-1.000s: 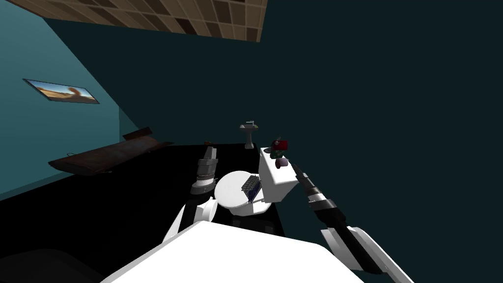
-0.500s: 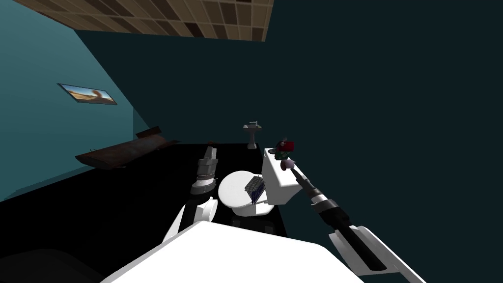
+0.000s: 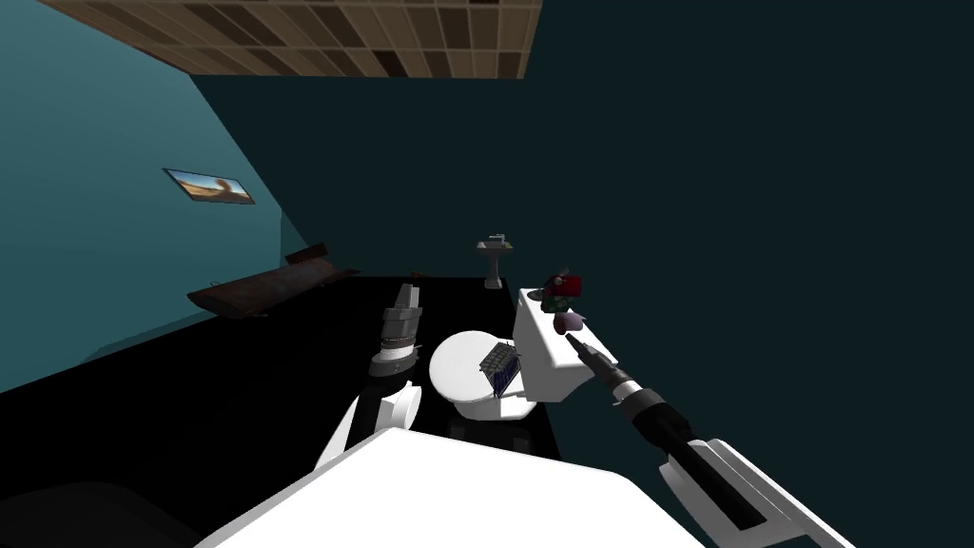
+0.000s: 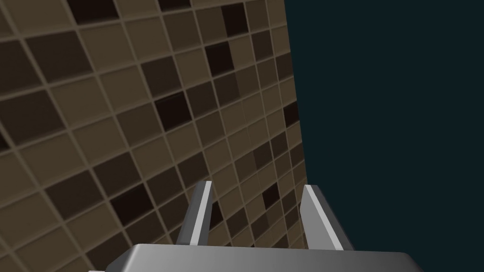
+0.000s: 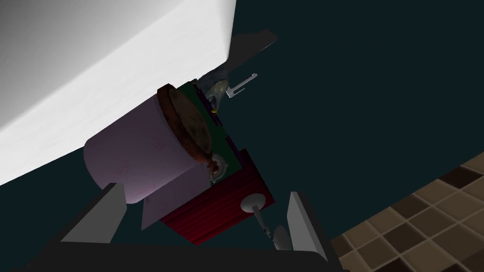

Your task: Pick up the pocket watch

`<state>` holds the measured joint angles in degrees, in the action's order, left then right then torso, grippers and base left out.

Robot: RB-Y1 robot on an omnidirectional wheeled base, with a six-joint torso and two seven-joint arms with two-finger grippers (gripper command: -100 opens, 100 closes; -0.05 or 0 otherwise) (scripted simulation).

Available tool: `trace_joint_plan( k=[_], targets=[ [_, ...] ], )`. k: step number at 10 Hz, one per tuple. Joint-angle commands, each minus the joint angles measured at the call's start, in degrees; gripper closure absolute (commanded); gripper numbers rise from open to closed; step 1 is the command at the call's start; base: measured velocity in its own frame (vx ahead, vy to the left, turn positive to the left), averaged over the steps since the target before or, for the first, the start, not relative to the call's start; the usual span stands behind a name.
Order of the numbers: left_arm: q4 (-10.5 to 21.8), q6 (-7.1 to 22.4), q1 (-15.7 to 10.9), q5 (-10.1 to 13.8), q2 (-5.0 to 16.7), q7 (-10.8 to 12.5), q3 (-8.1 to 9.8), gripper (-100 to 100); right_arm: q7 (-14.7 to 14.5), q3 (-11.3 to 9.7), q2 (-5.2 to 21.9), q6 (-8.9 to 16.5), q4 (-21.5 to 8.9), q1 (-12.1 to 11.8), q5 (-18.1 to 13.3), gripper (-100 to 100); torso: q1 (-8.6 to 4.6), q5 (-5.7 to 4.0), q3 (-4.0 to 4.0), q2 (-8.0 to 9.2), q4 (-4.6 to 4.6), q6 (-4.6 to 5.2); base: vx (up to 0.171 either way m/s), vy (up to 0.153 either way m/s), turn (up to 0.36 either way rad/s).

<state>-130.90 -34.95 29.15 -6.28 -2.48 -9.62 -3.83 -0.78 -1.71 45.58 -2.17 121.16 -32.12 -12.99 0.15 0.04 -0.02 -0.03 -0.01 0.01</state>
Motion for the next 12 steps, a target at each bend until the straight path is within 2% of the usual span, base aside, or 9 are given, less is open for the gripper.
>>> trace_joint_plan(
  k=[1, 2, 4, 6, 7, 9, 10, 12],
  targets=[
    [0.0, 0.0, 0.0, 0.0, 0.0, 0.0, 0.0, 0, 0.1, -0.1, 1.9, 0.6, -0.2, -0.2, -0.3, -100, 0.0, 0.0, 0.0, 0.0, 0.0, 0.0, 0.009, 0.032, 0.02],
    [0.0, 0.0, 0.0, 0.0, 0.0, 0.0, 0.0, 0, 0.2, -0.2, 4.1, 1.4, -0.6, -0.4, -0.6, -100, -0.03, -0.01, 0.01, 0.02, 0.0, 0.01, 0.006, 0.036, 0.052],
    [0.0, 0.0, 0.0, 0.0, 0.0, 0.0, 0.0, 0, 0.3, -0.3, 6.4, 2.3, -1.1, -0.6, -1.0, -100, -0.01, 0.0, 0.01, 0.03, 0.01, -0.01, 0.006, 0.037, 0.072],
    [0.0, 0.0, 0.0, 0.0, 0.0, 0.0, 0.0, 0, 0.6, -0.5, 10.5, 4.0, -2.0, -1.1, -1.8, -100, -0.03, -0.01, 0.02, 0.03, 0.01, 0.0, 0.011, 0.041, 0.094],
    [0.0, 0.0, 0.0, 0.0, 0.0, 0.0, 0.0, 0, 0.6, -0.5, 11.1, 4.0, -2.0, -1.1, -1.8, -100, 0.01, 0.0, 0.0, 0.01, 0.0, 0.0, 0.012, 0.032, 0.029],
    [0.0, 0.0, 0.0, 0.0, 0.0, 0.0, 0.0, 0, 0.9, -0.7, 15.2, 5.7, -3.1, -1.5, -2.6, -100, -0.03, -0.01, 0.01, 0.02, 0.01, 0.01, 0.01, 0.039, 0.078],
    [0.0, 0.0, 0.0, 0.0, 0.0, 0.0, 0.0, 0, 0.9, -0.7, 15.9, 5.7, -3.1, -1.5, -2.6, -100, 0.0, 0.0, 0.0, 0.01, 0.0, 0.0, 0.01, 0.029, 0.048],
    [0.0, 0.0, 0.0, 0.0, 0.0, 0.0, 0.0, 0, 1.1, -0.9, 20.1, 7.4, -4.1, -2.0, -3.3, -100, -0.03, -0.01, 0.01, 0.02, 0.0, 0.0, 0.01, 0.037, 0.092]
  ],
)
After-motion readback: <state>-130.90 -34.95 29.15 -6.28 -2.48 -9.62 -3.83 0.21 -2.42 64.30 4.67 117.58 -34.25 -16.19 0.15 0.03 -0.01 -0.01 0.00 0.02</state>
